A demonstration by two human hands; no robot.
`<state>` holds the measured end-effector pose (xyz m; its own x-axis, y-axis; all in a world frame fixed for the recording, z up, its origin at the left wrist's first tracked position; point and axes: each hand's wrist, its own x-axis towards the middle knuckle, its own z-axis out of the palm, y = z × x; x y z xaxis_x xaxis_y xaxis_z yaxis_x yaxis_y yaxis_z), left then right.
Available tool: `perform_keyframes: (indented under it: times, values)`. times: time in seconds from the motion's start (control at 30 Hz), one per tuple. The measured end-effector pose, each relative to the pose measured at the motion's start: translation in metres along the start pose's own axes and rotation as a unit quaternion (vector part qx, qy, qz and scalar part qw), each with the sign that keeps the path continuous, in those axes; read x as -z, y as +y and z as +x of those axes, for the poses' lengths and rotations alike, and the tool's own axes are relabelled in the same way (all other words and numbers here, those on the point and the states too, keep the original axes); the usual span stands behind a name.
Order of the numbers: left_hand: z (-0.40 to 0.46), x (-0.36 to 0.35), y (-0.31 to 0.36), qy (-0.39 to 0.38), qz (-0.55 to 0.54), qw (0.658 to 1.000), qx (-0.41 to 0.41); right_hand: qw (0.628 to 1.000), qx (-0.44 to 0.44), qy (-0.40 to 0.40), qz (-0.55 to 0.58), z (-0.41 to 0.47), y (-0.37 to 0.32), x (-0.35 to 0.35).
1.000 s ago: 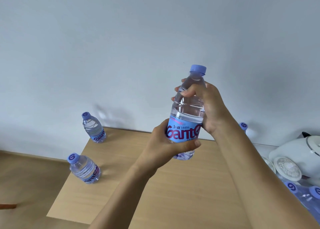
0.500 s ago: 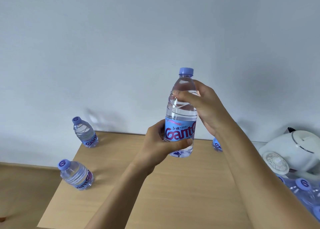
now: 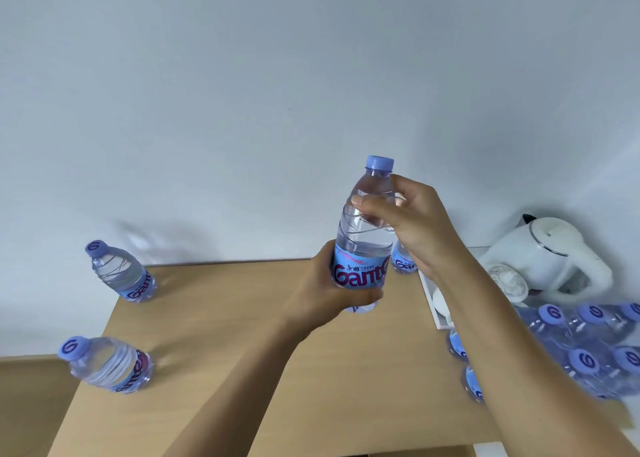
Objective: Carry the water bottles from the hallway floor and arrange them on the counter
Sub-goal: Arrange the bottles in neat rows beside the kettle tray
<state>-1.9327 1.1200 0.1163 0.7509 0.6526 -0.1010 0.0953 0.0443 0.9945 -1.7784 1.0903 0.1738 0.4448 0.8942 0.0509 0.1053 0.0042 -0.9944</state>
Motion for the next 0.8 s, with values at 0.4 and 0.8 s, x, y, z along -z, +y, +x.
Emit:
perform_keyframes:
  times: [0.4, 0.8]
  values:
    - [0.043, -0.051, -0.077, -0.021, 0.056, 0.994, 0.087, 0.996, -0.065, 0.046, -0.027, -0.021, 0.082, 0.056]
    - [0.089, -0.095, -0.16, -0.029, 0.085, 0.988, 0.128, 0.986, -0.118, 0.066, -0.096, -0.038, 0.158, 0.089]
